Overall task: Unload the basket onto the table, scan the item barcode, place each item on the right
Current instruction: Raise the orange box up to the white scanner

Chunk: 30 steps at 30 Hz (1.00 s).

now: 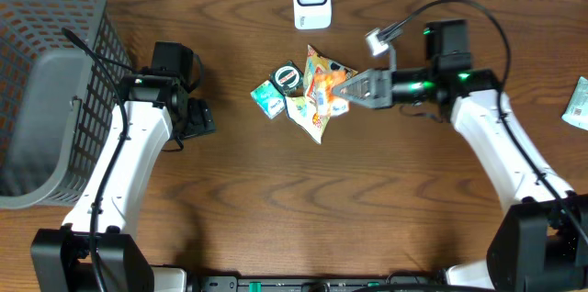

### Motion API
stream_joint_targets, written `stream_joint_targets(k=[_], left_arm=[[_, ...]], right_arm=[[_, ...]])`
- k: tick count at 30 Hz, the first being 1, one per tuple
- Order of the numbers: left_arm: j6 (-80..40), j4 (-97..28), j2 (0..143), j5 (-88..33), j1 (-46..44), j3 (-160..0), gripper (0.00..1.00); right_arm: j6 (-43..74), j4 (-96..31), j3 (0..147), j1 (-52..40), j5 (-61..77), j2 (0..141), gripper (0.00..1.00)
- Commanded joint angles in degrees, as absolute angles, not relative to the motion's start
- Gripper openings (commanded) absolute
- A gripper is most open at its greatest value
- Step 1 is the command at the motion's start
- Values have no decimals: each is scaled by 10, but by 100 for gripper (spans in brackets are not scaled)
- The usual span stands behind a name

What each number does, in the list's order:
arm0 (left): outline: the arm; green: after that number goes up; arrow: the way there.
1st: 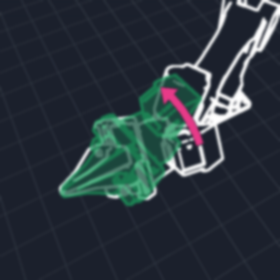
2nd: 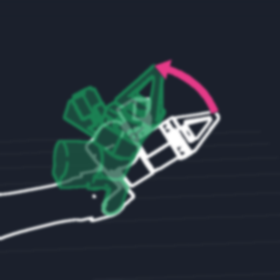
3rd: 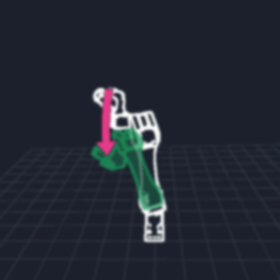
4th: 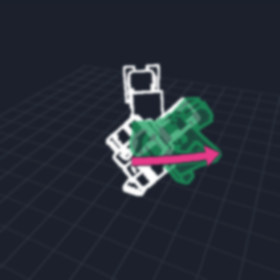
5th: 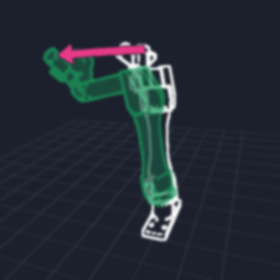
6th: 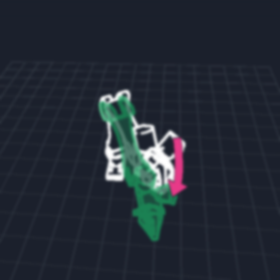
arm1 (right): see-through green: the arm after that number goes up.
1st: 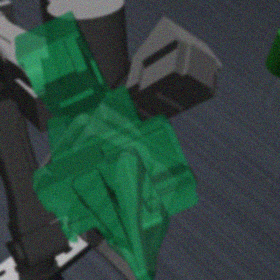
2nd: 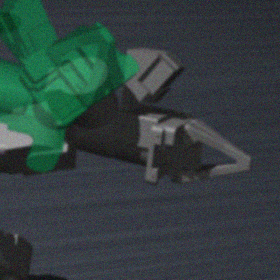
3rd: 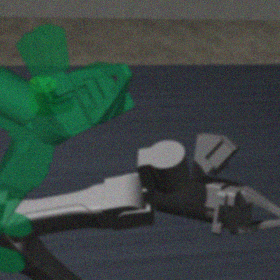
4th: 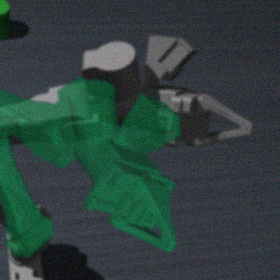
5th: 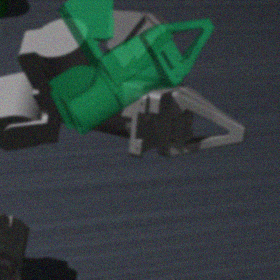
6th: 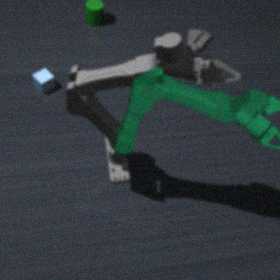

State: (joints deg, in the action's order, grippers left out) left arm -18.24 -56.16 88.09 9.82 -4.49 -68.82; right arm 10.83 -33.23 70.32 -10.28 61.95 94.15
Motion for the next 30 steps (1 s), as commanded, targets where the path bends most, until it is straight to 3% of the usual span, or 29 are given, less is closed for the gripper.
stream_joint_targets(k=[1,8,16,24,30], left_arm=[[-190,-563,881,110,-43,-686,98],[-190,-563,881,110,-43,-686,98],[-190,-563,881,110,-43,-686,98],[-190,-563,881,110,-43,-686,98],[-190,-563,881,110,-43,-686,98]], right_arm=[[107,-376,710,-143,308,941,1],[86,-478,782,-200,-11,941,1],[24,-531,935,-203,-18,1003,1],[-18,-620,1254,-204,-61,1214,1],[-78,-527,1398,-205,-116,1328,1]])
